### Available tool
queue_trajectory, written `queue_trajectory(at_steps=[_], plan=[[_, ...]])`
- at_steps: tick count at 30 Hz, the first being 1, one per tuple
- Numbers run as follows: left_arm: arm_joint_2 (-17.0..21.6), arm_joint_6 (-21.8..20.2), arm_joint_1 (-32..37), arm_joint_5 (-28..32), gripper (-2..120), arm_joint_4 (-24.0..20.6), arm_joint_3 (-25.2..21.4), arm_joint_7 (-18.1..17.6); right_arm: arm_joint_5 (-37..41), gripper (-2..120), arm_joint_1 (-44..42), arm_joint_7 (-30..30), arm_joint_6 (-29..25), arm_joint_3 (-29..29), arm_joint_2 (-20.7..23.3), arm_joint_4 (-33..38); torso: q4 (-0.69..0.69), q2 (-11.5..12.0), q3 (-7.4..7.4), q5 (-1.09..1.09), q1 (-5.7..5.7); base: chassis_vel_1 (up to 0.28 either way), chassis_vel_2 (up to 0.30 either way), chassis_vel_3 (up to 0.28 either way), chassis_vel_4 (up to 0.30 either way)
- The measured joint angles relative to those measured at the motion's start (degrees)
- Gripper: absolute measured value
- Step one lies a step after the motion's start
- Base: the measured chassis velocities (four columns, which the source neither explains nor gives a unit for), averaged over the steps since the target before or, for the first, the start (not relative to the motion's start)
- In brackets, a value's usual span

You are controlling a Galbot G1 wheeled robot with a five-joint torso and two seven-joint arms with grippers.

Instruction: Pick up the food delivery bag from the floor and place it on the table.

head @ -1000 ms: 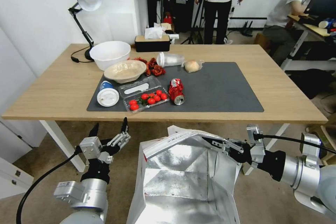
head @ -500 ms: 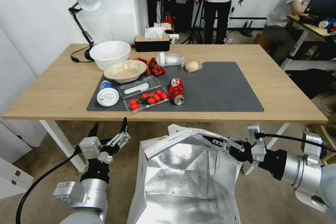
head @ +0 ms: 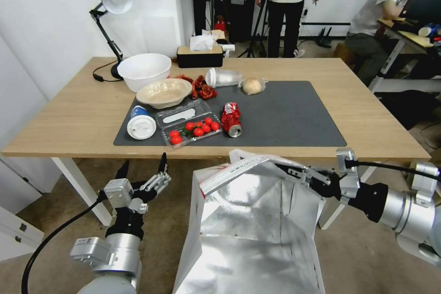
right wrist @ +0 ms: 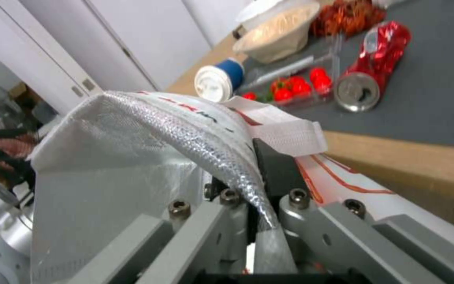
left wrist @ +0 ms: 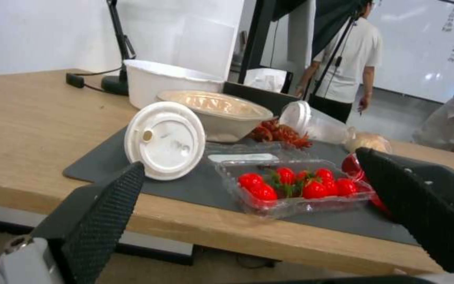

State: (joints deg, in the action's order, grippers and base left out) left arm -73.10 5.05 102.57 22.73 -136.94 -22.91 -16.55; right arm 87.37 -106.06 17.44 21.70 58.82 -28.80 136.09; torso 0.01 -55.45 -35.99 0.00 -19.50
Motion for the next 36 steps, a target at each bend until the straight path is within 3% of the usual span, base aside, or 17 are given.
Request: queue_trajectory(at_steps=[11, 19, 26, 36], plan=[[-0.3, 0.3, 0.3, -0.1, 100, -0.5, 0.3, -0.2, 7.8, 0, -4.2, -0.3, 0.4, 13.9, -1.3, 3.7, 0.00, 0.0, 0.03, 0.01, 0.02, 0.000, 0.000, 0.000, 0.000], [-0.4, 0.8, 0.6, -0.4, 100, -0.8, 0.3, -0.2, 15.4, 0, -1.4, -2.1, 0.2, 19.5, -1.0, 5.2, -0.01, 0.1, 0.04, 0.00, 0.04, 0.000, 0.000, 0.000, 0.000], [-0.4, 1.3, 1.0, -0.8, 100, -0.8, 0.3, -0.2, 20.4, 0, 4.9, -6.2, -1.9, 19.3, 1.1, 4.5, 0.00, 0.1, 0.04, -0.01, 0.04, 0.000, 0.000, 0.000, 0.000], [-0.2, 1.6, 0.7, -0.8, 100, -0.2, 0.2, -0.1, 23.4, 0, 10.1, -13.4, -9.1, 16.7, 5.7, 2.5, -0.01, 0.1, 0.05, 0.00, 0.04, 0.000, 0.000, 0.000, 0.000]])
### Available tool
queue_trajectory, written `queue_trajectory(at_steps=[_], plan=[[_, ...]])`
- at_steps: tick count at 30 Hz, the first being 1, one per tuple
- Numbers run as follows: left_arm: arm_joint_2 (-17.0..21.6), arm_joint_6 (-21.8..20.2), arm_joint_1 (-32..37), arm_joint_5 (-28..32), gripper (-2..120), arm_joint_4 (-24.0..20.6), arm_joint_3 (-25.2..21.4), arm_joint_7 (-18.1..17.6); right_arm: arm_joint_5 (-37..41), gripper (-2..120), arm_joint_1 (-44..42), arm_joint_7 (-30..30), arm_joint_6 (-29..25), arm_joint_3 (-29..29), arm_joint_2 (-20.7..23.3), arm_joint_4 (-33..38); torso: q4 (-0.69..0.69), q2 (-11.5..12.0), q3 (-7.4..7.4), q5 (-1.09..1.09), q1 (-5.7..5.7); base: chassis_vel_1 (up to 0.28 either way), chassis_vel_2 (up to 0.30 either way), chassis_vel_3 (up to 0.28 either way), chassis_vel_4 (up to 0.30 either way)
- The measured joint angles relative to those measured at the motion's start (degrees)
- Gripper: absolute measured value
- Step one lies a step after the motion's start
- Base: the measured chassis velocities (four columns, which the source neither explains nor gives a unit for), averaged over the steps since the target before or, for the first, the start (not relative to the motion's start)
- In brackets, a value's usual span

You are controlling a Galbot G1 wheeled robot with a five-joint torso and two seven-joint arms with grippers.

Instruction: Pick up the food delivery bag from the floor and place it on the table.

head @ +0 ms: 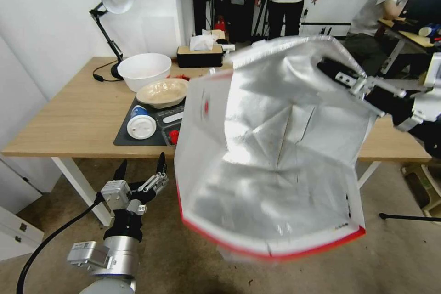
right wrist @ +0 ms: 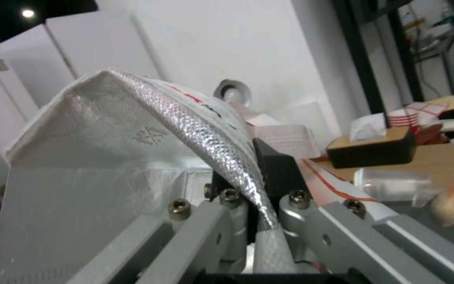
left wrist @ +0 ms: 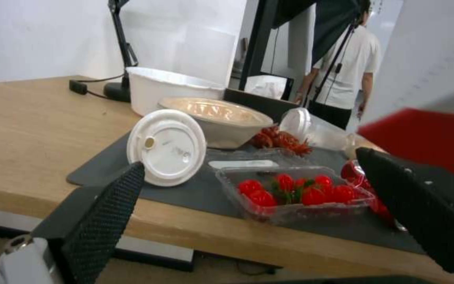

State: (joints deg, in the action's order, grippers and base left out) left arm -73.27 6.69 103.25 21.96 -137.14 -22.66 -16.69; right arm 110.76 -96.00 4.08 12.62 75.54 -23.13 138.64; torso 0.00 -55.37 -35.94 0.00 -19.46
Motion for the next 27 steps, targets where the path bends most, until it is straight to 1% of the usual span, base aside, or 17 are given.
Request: queue_trajectory(at_steps=[2, 4, 5, 8, 9, 11, 13, 15, 17, 20, 24, 25, 27], plan=[[0.0, 0.0, -0.1, 0.0, 100, 0.2, 0.0, 0.0, 0.0, 0, 1.0, -1.3, -1.6, -1.8, 1.6, -1.0, 0.00, 0.0, 0.00, 0.00, 0.00, 0.000, 0.000, 0.000, 0.000], [0.0, 0.0, -0.3, 0.0, 100, 0.5, 0.1, 0.0, 0.0, 0, 4.4, -2.2, -3.3, -5.7, 3.5, -2.5, 0.00, 0.0, 0.00, -0.02, 0.00, 0.000, 0.000, 0.000, 0.000], [0.0, 0.0, -0.3, 0.0, 100, 0.5, 0.1, 0.0, 0.0, 0, 4.4, -2.2, -3.3, -5.7, 3.5, -2.5, 0.00, 0.0, 0.00, -0.02, 0.00, 0.000, 0.000, 0.000, 0.000], [0.0, 0.0, -0.4, 0.1, 100, 0.8, 0.0, 0.0, 1.1, 0, 8.2, -3.1, -5.2, -8.5, 6.4, -5.4, 0.01, 0.0, 0.00, 0.01, 0.00, 0.000, 0.000, 0.000, 0.000], [0.0, 0.0, -0.4, 0.1, 100, 0.8, 0.0, 0.0, 1.1, 0, 8.2, -3.1, -5.2, -8.5, 6.4, -5.4, 0.01, 0.0, 0.00, 0.01, 0.00, 0.000, 0.000, 0.000, 0.000], [-0.2, 0.0, -0.4, 0.0, 100, 1.0, 0.1, 0.1, 1.7, 0, 9.2, -3.3, -5.6, -9.0, 8.3, -8.0, 0.01, 0.0, 0.00, 0.00, 0.00, 0.000, 0.000, 0.000, 0.000], [-0.2, 0.0, -0.4, 0.0, 100, 1.1, 0.1, 0.1, 1.8, 0, 9.3, -3.3, -5.7, -9.0, 8.7, -8.6, 0.01, 0.0, 0.00, 0.00, 0.00, 0.000, 0.000, 0.000, 0.000], [-0.4, 0.0, -0.5, -0.2, 100, 1.2, 0.2, 0.1, 2.1, 0, 9.8, -4.0, -6.0, -9.2, 9.7, -11.2, 0.00, 0.0, 0.00, 0.00, 0.01, 0.000, 0.000, 0.000, 0.000], [-0.5, 0.0, -0.5, -0.2, 100, 1.3, 0.2, 0.2, 2.2, 0, 9.8, -4.2, -6.1, -9.2, 9.8, -11.5, 0.00, 0.0, 0.00, 0.00, 0.00, 0.000, 0.000, 0.000, 0.000], [-0.5, -0.1, -0.5, -0.3, 100, 1.3, 0.2, 0.2, 2.1, 0, 9.9, -7.1, -5.9, -9.5, 10.2, -13.2, 0.00, 0.0, 0.01, 0.00, 0.01, 0.000, 0.000, 0.000, 0.000], [-0.5, -0.1, -0.5, -0.3, 100, 1.3, 0.1, 0.2, 1.9, 0, 9.9, -7.7, -5.8, -9.7, 10.3, -13.6, 0.00, 0.0, 0.01, 0.00, 0.01, 0.000, 0.000, 0.000, 0.000], [-0.4, 0.0, -0.3, -0.3, 100, 1.2, 0.1, 0.2, 1.7, 0, 9.8, -9.3, -5.7, -9.9, 10.6, -14.7, 0.00, 0.0, 0.01, 0.00, 0.01, 0.000, 0.000, 0.000, 0.000], [-0.4, 0.0, -0.2, -0.4, 100, 1.2, 0.0, 0.2, 1.7, 0, 9.7, -10.4, -5.5, -10.0, 10.9, -15.5, 0.00, 0.0, 0.01, -0.01, 0.01, 0.000, 0.000, 0.000, 0.000]])
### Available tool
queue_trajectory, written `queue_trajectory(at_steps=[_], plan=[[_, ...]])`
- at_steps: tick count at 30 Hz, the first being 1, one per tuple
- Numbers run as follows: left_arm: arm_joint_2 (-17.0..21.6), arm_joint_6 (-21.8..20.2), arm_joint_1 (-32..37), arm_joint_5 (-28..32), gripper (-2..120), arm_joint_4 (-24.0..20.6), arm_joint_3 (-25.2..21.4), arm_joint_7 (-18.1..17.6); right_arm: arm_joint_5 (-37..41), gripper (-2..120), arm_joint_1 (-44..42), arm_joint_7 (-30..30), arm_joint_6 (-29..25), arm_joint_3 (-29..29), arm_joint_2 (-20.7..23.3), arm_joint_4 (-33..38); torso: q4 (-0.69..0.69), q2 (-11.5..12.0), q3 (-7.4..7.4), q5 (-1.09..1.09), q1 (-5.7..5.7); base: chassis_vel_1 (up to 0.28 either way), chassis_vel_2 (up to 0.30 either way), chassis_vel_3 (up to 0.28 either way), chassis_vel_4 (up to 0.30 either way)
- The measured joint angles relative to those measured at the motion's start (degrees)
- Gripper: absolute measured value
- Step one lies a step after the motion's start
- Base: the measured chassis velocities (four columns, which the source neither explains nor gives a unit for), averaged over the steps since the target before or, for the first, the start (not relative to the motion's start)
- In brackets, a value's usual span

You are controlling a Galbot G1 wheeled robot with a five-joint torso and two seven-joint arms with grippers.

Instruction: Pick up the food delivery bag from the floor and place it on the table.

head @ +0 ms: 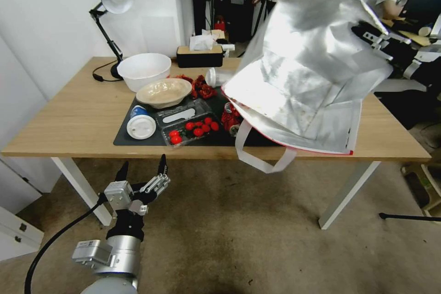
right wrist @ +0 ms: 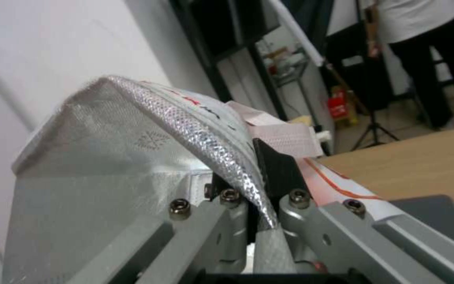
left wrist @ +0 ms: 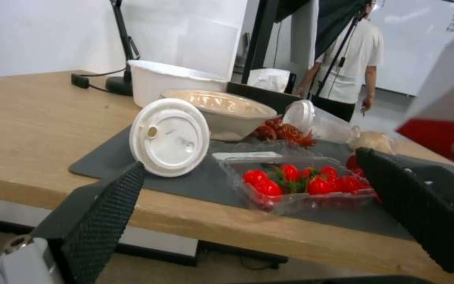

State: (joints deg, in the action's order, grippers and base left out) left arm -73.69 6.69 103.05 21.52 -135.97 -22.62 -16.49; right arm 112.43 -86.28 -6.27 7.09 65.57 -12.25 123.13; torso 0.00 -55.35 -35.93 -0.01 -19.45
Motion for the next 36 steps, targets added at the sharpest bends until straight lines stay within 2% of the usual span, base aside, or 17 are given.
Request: queue_trajectory(at_steps=[8, 10, 12, 15, 30, 36], plan=[[-0.1, 0.3, 0.4, -0.5, 100, -0.2, 0.0, 0.0, -0.9, 0, -0.9, -3.9, 0.8, -0.1, 0.3, -2.8, 0.01, 0.0, 0.00, 0.00, 0.00, 0.000, 0.000, 0.000, 0.000], [0.1, 0.5, 0.4, -0.5, 100, -0.2, 0.0, 0.0, -0.6, 0, -0.9, -11.9, 3.4, -0.1, 0.1, -3.4, 0.00, 0.0, 0.00, 0.00, 0.00, 0.000, 0.000, 0.000, 0.000], [0.2, 0.5, 0.4, -0.5, 100, -0.2, 0.0, 0.0, -0.3, 0, -0.8, -13.7, 4.1, -0.1, 0.1, -3.4, 0.00, 0.0, 0.00, 0.00, 0.00, 0.000, 0.000, 0.000, 0.000], [0.3, 0.7, 0.4, -0.5, 100, -0.2, 0.0, 0.0, 2.3, 0, 0.2, -21.9, 6.4, -0.1, 0.7, -3.6, 0.00, 0.0, 0.00, 0.01, 0.00, 0.000, 0.000, 0.000, 0.000], [0.1, 1.5, 0.4, -1.4, 100, 0.4, 0.2, 0.3, 9.6, 0, 1.8, -24.6, 5.2, -0.2, 2.4, -4.2, 0.01, 0.0, 0.00, 0.01, 0.01, 0.000, 0.000, 0.000, 0.000], [0.0, 1.6, 0.2, -1.6, 100, 0.6, 0.3, 0.3, 9.5, 0, 1.1, -22.0, 5.6, -0.7, 2.5, -5.0, 0.00, 0.0, 0.00, 0.01, 0.00, 0.000, 0.000, 0.000, 0.000]])
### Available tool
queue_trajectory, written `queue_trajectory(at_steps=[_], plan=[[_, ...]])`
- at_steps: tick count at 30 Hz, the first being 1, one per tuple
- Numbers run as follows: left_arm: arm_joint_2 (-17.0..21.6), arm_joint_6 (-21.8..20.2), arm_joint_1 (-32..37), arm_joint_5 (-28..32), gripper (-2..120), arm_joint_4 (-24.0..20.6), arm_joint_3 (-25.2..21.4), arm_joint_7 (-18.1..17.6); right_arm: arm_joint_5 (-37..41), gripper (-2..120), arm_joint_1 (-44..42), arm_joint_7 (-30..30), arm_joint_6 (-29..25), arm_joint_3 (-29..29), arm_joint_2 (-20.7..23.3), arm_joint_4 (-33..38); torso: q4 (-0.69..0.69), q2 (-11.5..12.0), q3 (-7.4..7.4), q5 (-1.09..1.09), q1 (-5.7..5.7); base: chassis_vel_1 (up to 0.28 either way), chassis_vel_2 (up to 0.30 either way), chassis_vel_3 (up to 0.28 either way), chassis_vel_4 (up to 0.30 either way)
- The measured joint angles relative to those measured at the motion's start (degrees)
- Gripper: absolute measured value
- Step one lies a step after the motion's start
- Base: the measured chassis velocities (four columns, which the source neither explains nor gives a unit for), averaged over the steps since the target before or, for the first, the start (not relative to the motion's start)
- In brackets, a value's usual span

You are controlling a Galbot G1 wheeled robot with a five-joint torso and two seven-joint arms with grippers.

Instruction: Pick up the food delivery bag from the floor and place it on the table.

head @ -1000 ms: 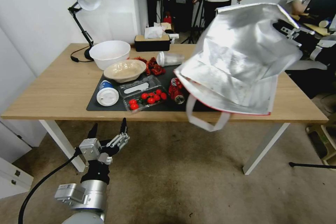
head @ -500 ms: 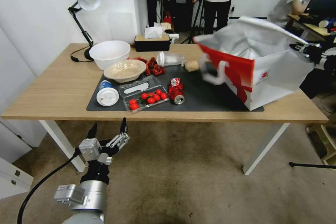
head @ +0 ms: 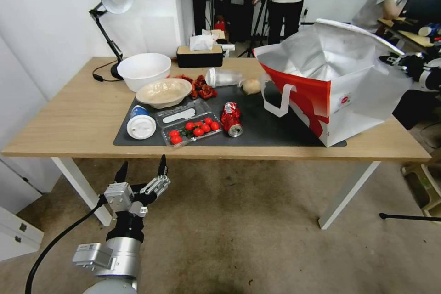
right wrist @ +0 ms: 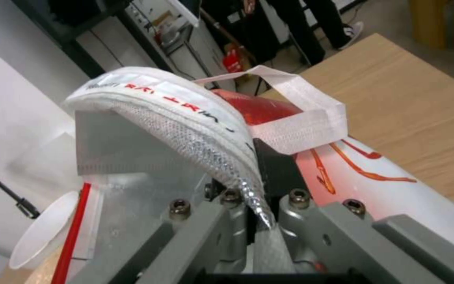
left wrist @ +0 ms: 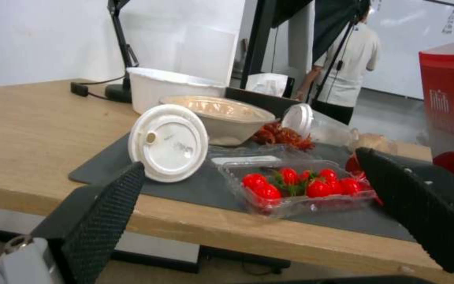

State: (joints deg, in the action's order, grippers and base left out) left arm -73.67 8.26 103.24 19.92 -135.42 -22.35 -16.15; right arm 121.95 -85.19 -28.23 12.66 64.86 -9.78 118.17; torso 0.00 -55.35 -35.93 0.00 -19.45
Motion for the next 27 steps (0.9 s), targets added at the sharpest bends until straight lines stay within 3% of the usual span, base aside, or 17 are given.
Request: queue_trajectory(at_steps=[19, 27], plan=[[0.1, -0.3, -0.1, -0.3, 100, 0.3, 0.1, 0.0, -4.0, 0, -1.5, 4.5, 1.7, -0.3, -0.7, -1.5, 0.00, 0.0, 0.00, 0.00, 0.00, 0.000, 0.000, 0.000, 0.000], [0.1, -0.3, -0.1, -0.1, 100, 0.3, 0.0, 0.0, -6.3, 27, -2.0, 7.4, 0.9, -0.2, 0.9, -2.0, 0.00, 0.0, 0.00, 0.00, 0.00, 0.000, 0.000, 0.000, 0.000]])
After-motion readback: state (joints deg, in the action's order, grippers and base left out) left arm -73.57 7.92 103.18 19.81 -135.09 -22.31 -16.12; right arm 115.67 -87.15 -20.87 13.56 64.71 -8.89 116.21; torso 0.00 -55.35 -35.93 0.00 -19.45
